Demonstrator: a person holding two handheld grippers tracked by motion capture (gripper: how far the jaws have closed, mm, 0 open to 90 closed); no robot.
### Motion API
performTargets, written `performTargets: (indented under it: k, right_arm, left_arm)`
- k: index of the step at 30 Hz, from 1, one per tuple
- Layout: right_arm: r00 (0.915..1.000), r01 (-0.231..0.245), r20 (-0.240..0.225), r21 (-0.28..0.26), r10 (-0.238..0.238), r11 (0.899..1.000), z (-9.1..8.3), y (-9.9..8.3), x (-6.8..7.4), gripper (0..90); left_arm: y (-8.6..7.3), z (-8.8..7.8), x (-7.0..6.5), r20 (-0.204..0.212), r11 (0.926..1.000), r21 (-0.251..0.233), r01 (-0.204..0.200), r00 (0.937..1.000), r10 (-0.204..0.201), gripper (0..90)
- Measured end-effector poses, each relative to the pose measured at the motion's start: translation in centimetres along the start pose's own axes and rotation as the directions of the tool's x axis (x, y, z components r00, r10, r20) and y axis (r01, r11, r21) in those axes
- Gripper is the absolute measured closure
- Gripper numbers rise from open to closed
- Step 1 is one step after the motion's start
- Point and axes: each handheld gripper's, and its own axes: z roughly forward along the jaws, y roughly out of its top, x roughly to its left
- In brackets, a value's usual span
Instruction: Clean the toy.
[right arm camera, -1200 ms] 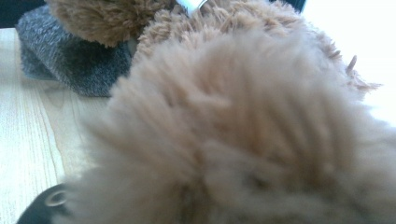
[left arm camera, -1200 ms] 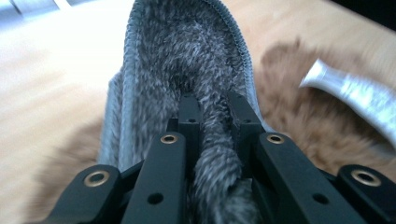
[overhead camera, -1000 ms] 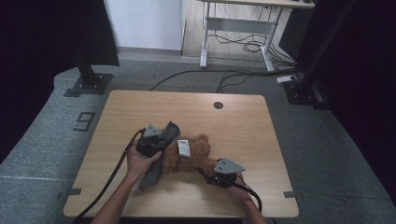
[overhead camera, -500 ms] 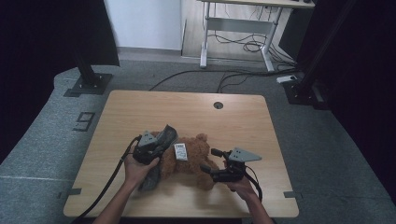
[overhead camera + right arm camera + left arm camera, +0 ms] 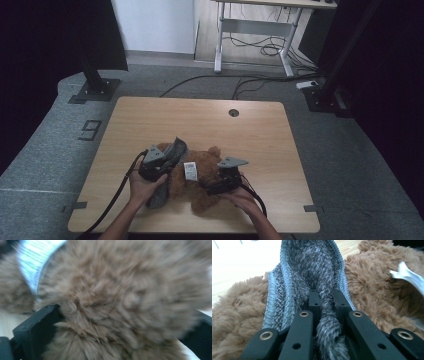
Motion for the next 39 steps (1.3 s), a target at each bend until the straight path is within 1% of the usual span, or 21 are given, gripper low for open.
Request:
performTargets:
  k: [2, 4, 6, 8, 11, 13, 16, 17, 19, 20, 22, 24, 27, 30, 32, 33, 34, 36, 37, 38, 39]
  right_arm:
    - [0.9999, -0.001, 0.012, 0.047, 0.000, 0.999, 1.1, -0.3, 0.3, 0.0]
    - [0.9989, 0.044, 0.017, 0.062, -0.045, 0.997, 1.6, -0.5, 0.6, 5.4]
    - [0.9962, 0.080, 0.033, 0.037, -0.081, 0.996, 1.5, -0.7, 0.8, 15.3]
    - [0.9894, 0.130, 0.067, -0.005, -0.129, 0.992, 1.2, -1.0, 0.8, 26.2]
    - [0.9807, 0.174, 0.097, -0.043, -0.170, 0.984, 1.0, -1.2, 0.7, 37.6]
    - [0.9736, 0.202, 0.120, -0.057, -0.194, 0.978, 1.0, -1.1, 0.3, 41.3]
    - [0.9616, 0.224, 0.179, -0.072, -0.208, 0.972, 1.1, -0.6, -0.9, 43.5]
    - [0.9544, 0.242, 0.198, -0.079, -0.223, 0.967, 1.0, -0.5, -1.4, 43.6]
    - [0.9482, 0.258, 0.212, -0.079, -0.236, 0.963, 0.9, -0.4, -2.2, 43.5]
    - [0.9440, 0.273, 0.215, -0.086, -0.250, 0.958, 0.7, -0.4, -2.5, 43.4]
    - [0.9399, 0.294, 0.207, -0.088, -0.271, 0.952, 0.5, -0.7, -2.6, 43.2]
    - [0.9274, 0.331, 0.214, -0.088, -0.307, 0.939, 0.3, -1.2, -2.2, 42.8]
    - [0.9239, 0.345, 0.210, -0.096, -0.320, 0.934, 0.1, -1.9, -1.5, 42.0]
    - [0.9102, 0.375, 0.226, -0.094, -0.347, 0.922, 0.0, -2.7, -0.8, 41.4]
    - [0.8989, 0.398, 0.237, -0.091, -0.369, 0.913, 0.0, -3.1, -0.4, 40.9]
    - [0.8958, 0.406, 0.237, -0.091, -0.376, 0.909, 0.0, -3.1, -0.3, 40.4]
    - [0.8963, 0.405, 0.236, -0.094, -0.375, 0.909, 0.1, -3.2, -0.2, 40.2]
    - [0.8996, 0.400, 0.231, -0.096, -0.370, 0.911, 0.1, -3.2, -0.3, 40.1]
    - [0.9017, 0.396, 0.229, -0.099, -0.367, 0.913, 0.1, -3.3, -0.3, 40.2]
    - [0.9008, 0.398, 0.228, -0.095, -0.369, 0.912, 0.1, -3.3, -0.3, 40.3]
    - [0.9019, 0.395, 0.226, -0.087, -0.368, 0.915, 0.1, -3.4, -0.5, 40.7]
  left_arm:
    - [-0.2, -0.2, 0.0, 0.004, 1.0000, -0.003, 0.000, 1.0000, 0.000, 80.5]
    - [-0.4, -0.3, -0.1, 0.005, 1.0000, -0.006, -0.002, 1.0000, 0.002, 80.4]
    - [-0.5, -0.5, -0.1, 0.012, 0.9999, -0.014, 0.000, 0.9999, 0.000, 80.4]
    - [-0.5, -0.5, -0.1, 0.022, 0.9998, -0.021, 0.005, 0.9997, -0.005, 80.4]
    - [-0.4, -0.3, -0.1, 0.030, 0.9993, -0.036, 0.011, 0.9995, -0.010, 80.3]
    - [-0.2, 0.3, -0.1, 0.026, 0.9988, -0.046, 0.015, 0.9996, -0.014, 80.3]
    - [0.5, 1.6, 0.0, 0.042, 0.9973, -0.061, 0.040, 0.9984, -0.038, 80.2]
    - [0.8, 2.0, 0.1, 0.044, 0.9968, -0.065, 0.046, 0.9981, -0.043, 80.2]
    - [1.1, 2.6, 0.0, 0.055, 0.9963, -0.064, 0.056, 0.9971, -0.053, 80.2]
    - [1.2, 2.6, -0.1, 0.053, 0.9966, -0.065, 0.051, 0.9975, -0.047, 80.2]
    - [1.0, 2.4, -0.6, 0.051, 0.9975, -0.062, 0.035, 0.9982, -0.032, 80.1]
    - [1.0, 1.4, -0.9, 0.069, 0.9975, -0.060, 0.038, 0.9970, -0.034, 80.0]
    - [1.6, 0.4, -1.8, 0.099, 0.9968, -0.070, 0.037, 0.9946, -0.030, 79.7]
    - [2.9, 0.0, -3.8, 0.157, 0.9969, -0.079, 0.000, 0.9876, 0.012, 79.4]
    - [4.0, 0.5, -5.3, 0.203, 0.9969, -0.075, -0.026, 0.9783, 0.041, 79.1]
    - [4.5, 0.9, -6.0, 0.224, 0.9969, -0.070, -0.037, 0.9733, 0.051, 79.1]
    - [4.9, 1.5, -6.6, 0.232, 0.9966, -0.066, -0.050, 0.9706, 0.064, 79.0]
    - [5.2, 3.0, -7.7, 0.234, 0.9972, -0.037, -0.065, 0.9695, 0.072, 79.0]
    - [5.2, 3.8, -8.0, 0.218, 0.9969, -0.022, -0.076, 0.9727, 0.079, 78.9]
    - [5.0, 4.4, -8.0, 0.213, 0.9975, -0.016, -0.069, 0.9744, 0.071, 79.0]
    - [4.8, 4.7, -7.8, 0.223, 0.9986, -0.010, -0.052, 0.9734, 0.053, 79.2]
